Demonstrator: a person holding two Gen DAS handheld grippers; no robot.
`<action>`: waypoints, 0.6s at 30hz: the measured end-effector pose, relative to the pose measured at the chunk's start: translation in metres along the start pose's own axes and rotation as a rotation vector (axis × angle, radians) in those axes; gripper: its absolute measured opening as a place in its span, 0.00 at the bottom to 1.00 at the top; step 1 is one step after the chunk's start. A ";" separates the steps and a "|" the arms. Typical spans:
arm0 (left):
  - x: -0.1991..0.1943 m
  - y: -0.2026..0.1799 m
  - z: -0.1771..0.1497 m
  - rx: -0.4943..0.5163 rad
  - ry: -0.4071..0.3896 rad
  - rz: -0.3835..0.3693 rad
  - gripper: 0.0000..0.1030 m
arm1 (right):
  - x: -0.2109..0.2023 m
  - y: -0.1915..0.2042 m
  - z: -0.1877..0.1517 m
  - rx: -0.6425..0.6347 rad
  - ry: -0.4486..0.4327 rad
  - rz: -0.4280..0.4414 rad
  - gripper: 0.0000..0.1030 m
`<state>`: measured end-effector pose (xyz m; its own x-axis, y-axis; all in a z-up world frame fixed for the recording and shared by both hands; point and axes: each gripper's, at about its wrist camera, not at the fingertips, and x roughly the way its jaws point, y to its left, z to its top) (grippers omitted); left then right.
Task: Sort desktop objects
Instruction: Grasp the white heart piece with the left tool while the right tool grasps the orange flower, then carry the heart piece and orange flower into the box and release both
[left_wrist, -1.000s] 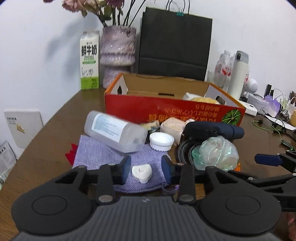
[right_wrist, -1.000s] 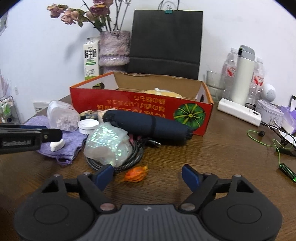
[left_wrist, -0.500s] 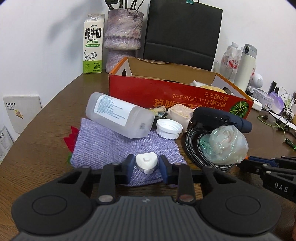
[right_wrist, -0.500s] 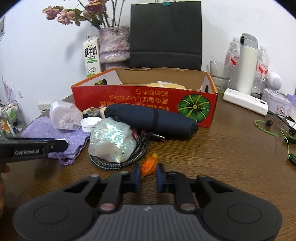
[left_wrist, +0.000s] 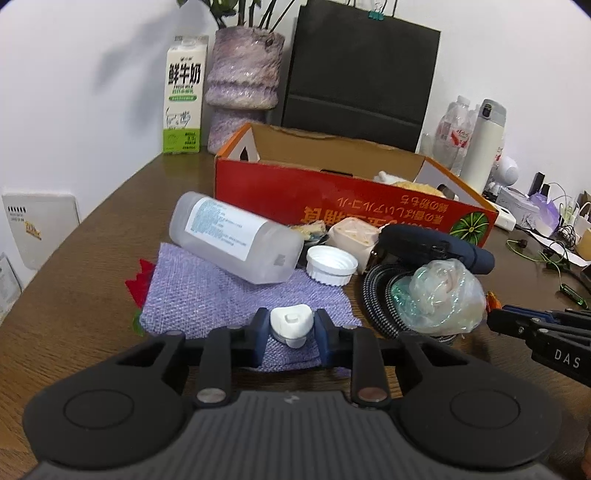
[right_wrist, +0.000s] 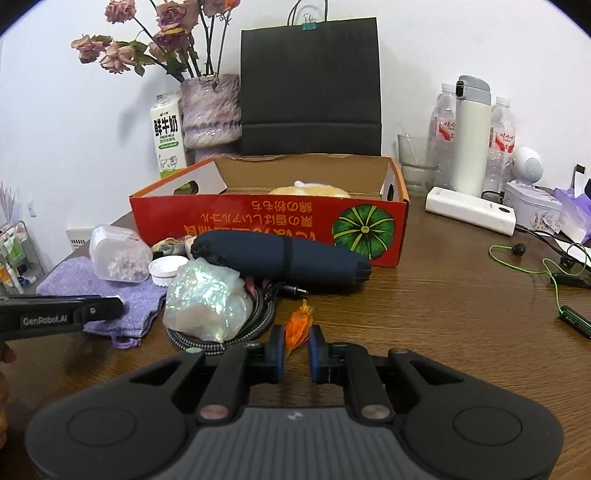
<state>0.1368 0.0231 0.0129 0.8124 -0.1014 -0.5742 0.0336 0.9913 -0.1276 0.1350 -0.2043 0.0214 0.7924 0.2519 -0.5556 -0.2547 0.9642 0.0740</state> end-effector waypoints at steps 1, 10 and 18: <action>-0.001 -0.001 0.000 0.006 -0.007 -0.001 0.26 | -0.001 0.000 0.000 -0.002 -0.004 0.001 0.12; -0.031 -0.011 0.006 0.023 -0.120 -0.012 0.26 | -0.030 -0.012 0.012 0.034 -0.110 -0.002 0.12; -0.045 -0.019 0.047 0.030 -0.188 -0.067 0.26 | -0.036 -0.022 0.044 0.009 -0.151 0.029 0.12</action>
<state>0.1272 0.0130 0.0796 0.9021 -0.1525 -0.4036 0.1064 0.9852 -0.1342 0.1361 -0.2306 0.0763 0.8595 0.2884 -0.4221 -0.2741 0.9569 0.0957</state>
